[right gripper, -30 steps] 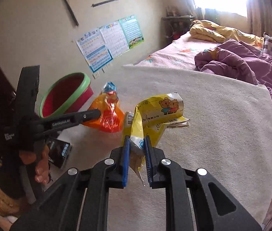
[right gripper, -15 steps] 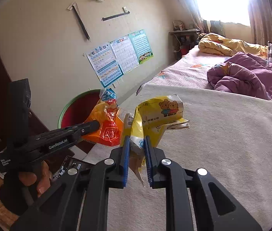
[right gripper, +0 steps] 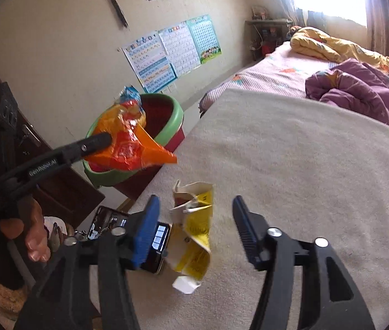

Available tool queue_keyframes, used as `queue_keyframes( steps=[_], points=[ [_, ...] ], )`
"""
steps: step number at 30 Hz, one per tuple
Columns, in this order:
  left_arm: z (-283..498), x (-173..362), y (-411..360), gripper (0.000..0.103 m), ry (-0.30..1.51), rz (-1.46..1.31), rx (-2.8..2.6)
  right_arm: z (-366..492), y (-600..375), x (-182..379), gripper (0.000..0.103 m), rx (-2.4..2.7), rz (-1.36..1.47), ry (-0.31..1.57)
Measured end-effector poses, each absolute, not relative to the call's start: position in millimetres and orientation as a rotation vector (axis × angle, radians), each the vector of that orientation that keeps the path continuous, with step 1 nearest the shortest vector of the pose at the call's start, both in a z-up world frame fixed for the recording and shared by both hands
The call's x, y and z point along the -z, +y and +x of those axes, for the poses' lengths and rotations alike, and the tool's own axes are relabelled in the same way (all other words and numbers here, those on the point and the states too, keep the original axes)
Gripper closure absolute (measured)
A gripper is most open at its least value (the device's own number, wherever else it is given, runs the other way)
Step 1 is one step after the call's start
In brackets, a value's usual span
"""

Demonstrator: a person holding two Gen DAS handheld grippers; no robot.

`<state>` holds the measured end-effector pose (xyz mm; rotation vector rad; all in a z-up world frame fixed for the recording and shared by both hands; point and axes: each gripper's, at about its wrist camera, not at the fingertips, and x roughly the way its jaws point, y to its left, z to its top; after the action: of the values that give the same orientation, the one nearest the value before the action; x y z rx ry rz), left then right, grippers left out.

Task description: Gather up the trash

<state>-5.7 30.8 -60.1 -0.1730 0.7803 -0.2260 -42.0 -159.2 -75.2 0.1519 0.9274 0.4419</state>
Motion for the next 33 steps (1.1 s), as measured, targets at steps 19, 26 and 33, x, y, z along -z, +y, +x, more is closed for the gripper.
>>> queue_keyframes(
  steps=[19, 26, 33],
  points=[
    [16.7, 68.4, 75.7, 0.087, 0.793, -0.131, 0.247, -35.1, -145.4, 96.5, 0.095, -0.256, 0.222, 0.897],
    [22.6, 66.0, 85.4, 0.087, 0.783, -0.128, 0.261, -31.0, -118.1, 56.8, 0.097, -0.323, 0.171, 0.780],
    [25.5, 64.5, 102.7, 0.087, 0.778, -0.150, 0.256, -24.3, -120.0, 73.2, 0.035, -0.288, 0.140, 0.868]
  ],
)
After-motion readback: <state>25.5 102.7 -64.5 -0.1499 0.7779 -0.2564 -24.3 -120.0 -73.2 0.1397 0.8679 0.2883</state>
